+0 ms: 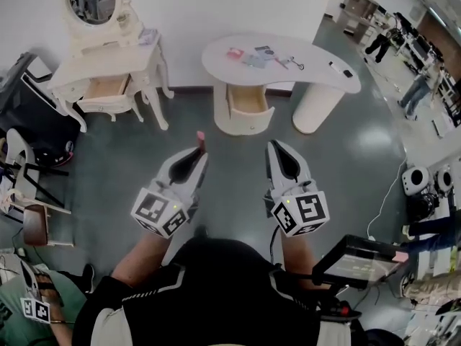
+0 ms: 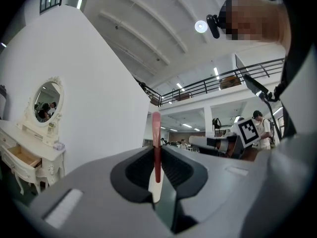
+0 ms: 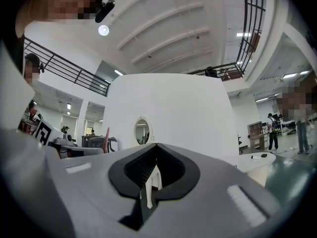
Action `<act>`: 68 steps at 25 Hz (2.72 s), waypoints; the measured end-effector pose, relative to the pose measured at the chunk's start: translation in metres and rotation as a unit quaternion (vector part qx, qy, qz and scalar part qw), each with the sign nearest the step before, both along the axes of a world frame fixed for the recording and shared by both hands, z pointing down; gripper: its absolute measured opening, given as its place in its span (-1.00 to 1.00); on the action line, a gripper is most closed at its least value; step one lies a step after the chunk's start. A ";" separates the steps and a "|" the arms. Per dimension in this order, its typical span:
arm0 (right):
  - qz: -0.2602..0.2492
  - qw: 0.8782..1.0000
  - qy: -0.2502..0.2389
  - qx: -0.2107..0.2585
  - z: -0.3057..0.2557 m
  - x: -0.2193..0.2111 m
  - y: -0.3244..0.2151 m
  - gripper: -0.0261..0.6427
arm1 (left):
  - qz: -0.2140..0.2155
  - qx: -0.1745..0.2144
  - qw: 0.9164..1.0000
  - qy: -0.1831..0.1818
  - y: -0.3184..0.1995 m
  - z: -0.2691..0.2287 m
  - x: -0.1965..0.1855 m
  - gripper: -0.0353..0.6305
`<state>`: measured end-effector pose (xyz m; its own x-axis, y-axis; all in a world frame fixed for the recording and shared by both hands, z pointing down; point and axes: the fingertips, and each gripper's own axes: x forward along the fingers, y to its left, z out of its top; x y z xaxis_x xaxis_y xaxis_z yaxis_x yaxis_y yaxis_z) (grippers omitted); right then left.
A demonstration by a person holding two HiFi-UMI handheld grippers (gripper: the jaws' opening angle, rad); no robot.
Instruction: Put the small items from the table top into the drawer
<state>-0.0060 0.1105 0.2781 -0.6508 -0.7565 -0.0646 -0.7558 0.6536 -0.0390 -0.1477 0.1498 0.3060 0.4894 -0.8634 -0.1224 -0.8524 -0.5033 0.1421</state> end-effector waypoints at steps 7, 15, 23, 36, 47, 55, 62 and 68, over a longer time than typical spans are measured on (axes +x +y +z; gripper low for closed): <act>0.007 1.000 0.003 -0.008 0.004 -0.034 -0.026 -0.92 | 0.010 -0.003 1.000 0.006 -0.027 0.005 -0.034 -0.76; 0.026 0.999 0.016 -0.014 0.004 -0.061 -0.044 -0.92 | 0.029 -0.007 0.999 0.013 -0.049 0.010 -0.061 -0.76; 0.053 0.998 0.021 -0.020 0.013 -0.075 -0.052 -0.92 | 0.057 -0.016 0.998 0.021 -0.065 0.022 -0.077 -0.76; 0.048 0.998 0.017 -0.041 0.031 -0.069 -0.096 -0.92 | 0.060 -0.035 0.997 0.016 -0.110 0.033 -0.068 -0.76; 0.020 1.000 0.006 -0.022 0.009 -0.043 -0.180 -0.92 | 0.043 -0.024 0.999 0.006 -0.188 0.012 -0.034 -0.76; 0.020 0.999 0.005 -0.032 0.017 -0.010 -0.235 -0.92 | 0.035 -0.033 0.999 0.000 -0.243 0.012 -0.004 -0.76; 0.013 0.999 0.008 -0.031 0.019 0.021 -0.276 -0.92 | 0.028 -0.034 0.999 -0.002 -0.283 0.016 0.026 -0.76; 0.016 1.000 0.003 -0.025 0.022 0.044 -0.299 -0.92 | 0.022 -0.036 0.999 -0.015 -0.300 0.017 0.044 -0.76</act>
<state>0.0383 -0.1888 0.3001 -0.6263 -0.7792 -0.0230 -0.7768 0.6263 -0.0657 -0.1039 -0.1503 0.3228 0.5298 -0.8469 -0.0460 -0.8339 -0.5301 0.1536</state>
